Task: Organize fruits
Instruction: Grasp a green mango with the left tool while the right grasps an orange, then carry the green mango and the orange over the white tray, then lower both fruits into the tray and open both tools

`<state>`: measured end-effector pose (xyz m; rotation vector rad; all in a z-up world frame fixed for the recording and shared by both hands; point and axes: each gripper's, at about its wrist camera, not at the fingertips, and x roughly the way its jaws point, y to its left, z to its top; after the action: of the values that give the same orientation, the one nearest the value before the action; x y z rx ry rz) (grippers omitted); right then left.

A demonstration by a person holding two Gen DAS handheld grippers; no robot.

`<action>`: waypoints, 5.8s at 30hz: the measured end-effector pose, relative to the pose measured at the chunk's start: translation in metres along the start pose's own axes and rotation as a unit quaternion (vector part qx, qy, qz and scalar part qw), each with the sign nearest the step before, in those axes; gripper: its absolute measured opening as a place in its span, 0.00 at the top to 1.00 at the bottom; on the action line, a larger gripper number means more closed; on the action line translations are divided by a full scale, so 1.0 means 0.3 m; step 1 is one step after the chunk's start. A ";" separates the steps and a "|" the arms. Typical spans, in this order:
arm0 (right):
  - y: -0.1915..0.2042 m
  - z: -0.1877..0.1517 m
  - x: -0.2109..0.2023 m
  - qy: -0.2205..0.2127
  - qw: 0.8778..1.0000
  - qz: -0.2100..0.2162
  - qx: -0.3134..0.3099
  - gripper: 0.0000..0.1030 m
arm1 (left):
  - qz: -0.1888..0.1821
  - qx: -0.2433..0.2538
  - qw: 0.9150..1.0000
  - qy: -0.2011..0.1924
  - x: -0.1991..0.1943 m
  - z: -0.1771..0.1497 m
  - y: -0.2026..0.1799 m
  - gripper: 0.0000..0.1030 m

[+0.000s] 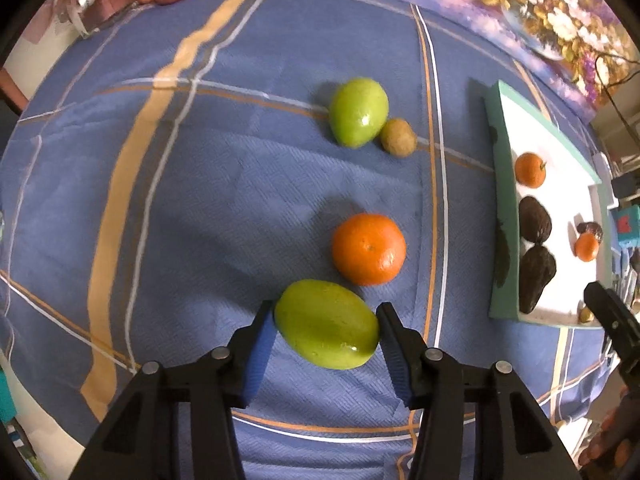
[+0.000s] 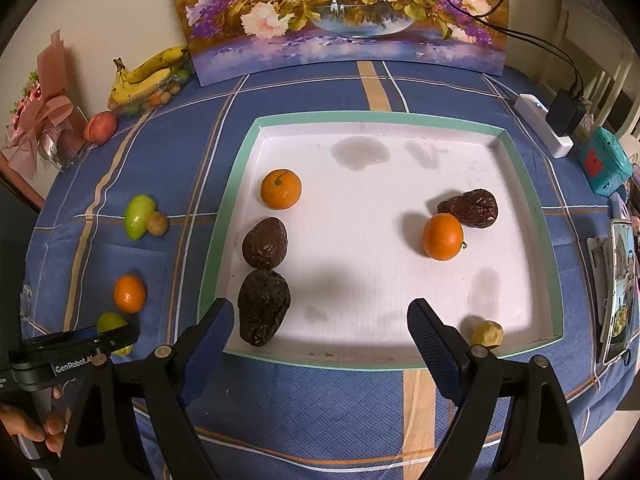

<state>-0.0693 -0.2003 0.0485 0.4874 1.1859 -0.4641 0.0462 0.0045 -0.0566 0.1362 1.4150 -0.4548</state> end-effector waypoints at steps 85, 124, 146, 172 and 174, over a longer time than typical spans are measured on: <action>-0.135 0.141 -0.071 -0.037 0.997 0.014 0.069 0.63 | -0.048 0.028 0.991 -0.123 -0.180 -0.013 -0.243 0.48; -0.428 0.090 0.054 0.025 0.987 -0.029 0.154 0.63 | -0.048 0.217 0.974 -0.043 0.057 -0.114 -0.742 0.48; -0.440 0.058 0.119 0.061 0.985 -0.040 0.155 0.63 | -0.038 0.202 0.978 -0.019 0.109 -0.099 -0.711 0.48; -0.387 0.120 -0.107 -0.036 0.990 -0.053 0.125 0.62 | -0.110 0.143 0.982 -0.061 -0.109 -0.039 -0.614 0.42; -0.378 0.118 -0.115 -0.038 0.991 -0.052 0.121 0.62 | -0.108 0.121 0.985 -0.064 -0.119 -0.023 -0.572 0.42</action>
<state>-0.1190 -0.3095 0.0788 0.6119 1.0904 -0.7163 -0.0289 -0.1407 0.0069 0.1468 1.2495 -0.8013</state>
